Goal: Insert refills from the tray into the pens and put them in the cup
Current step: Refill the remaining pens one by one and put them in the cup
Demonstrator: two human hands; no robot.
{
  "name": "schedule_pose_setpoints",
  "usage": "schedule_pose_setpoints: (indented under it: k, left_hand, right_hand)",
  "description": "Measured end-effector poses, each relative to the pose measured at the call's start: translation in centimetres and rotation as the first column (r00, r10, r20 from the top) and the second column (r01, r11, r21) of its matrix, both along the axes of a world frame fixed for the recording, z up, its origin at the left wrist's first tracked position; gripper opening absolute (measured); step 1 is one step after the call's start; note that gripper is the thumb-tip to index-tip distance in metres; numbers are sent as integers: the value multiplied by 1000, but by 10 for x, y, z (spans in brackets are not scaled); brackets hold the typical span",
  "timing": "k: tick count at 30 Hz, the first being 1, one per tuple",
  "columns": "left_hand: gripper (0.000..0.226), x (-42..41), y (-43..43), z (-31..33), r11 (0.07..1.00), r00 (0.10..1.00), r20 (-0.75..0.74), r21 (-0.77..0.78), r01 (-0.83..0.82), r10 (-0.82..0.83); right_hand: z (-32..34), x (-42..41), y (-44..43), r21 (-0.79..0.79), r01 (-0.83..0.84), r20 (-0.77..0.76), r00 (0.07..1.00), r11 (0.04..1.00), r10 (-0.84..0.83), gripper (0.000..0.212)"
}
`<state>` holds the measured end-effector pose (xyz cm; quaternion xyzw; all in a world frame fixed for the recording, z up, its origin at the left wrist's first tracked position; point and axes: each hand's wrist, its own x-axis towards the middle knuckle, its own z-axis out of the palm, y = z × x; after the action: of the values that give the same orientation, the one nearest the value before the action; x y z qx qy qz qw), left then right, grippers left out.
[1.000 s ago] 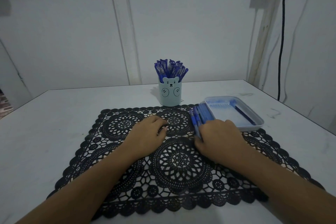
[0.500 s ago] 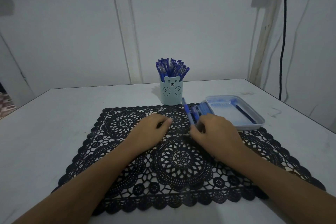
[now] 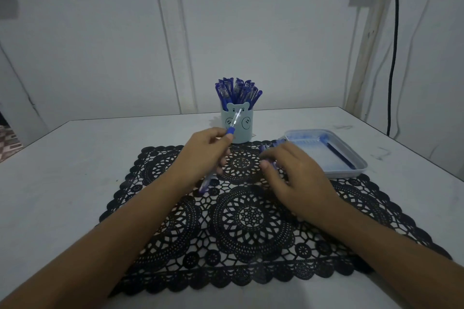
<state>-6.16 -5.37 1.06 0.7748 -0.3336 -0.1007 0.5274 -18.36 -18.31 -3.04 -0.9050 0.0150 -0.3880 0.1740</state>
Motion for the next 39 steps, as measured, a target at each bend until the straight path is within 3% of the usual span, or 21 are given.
schedule_pose_setpoints:
  k: [1,3,5,7,13,17,24,39]
  left_hand:
    - [24,0,3,1,994,984,175,112,10,-29]
    - [27,1,6,-4,943,856,491,332,-12,-162]
    - [30,-2,8,-12,903,731,614,430,6,-297]
    - [31,-5,8,-19,866,672,621,496,60,-403]
    - [22,-6,11,-21,866,714,561,483,130,-420]
    - [21,-6,14,-19,832,693,532,524,182,-487]
    - [22,-4,16,-19,821,654,532,506,264,-538]
    - [35,-1,17,-22,820,599,571,479,312,-561]
  right_hand:
    - [0,0,-3,-18,30,34,999,999,-29,37]
    - [0,1,-6,-112,102,72,993,988,-94,37]
    - [-3,1,-8,-251,119,23,993,961,-117,40]
    - [-6,1,-7,-345,67,-112,987,936,-112,41]
    - [-13,8,-6,-414,-73,-246,969,907,-34,17]
    - [-10,3,-2,-311,-169,-399,916,935,33,22]
    - [-8,3,-5,-374,-172,-370,929,911,23,33]
    - [-3,0,-5,-271,-120,-303,952,955,33,35]
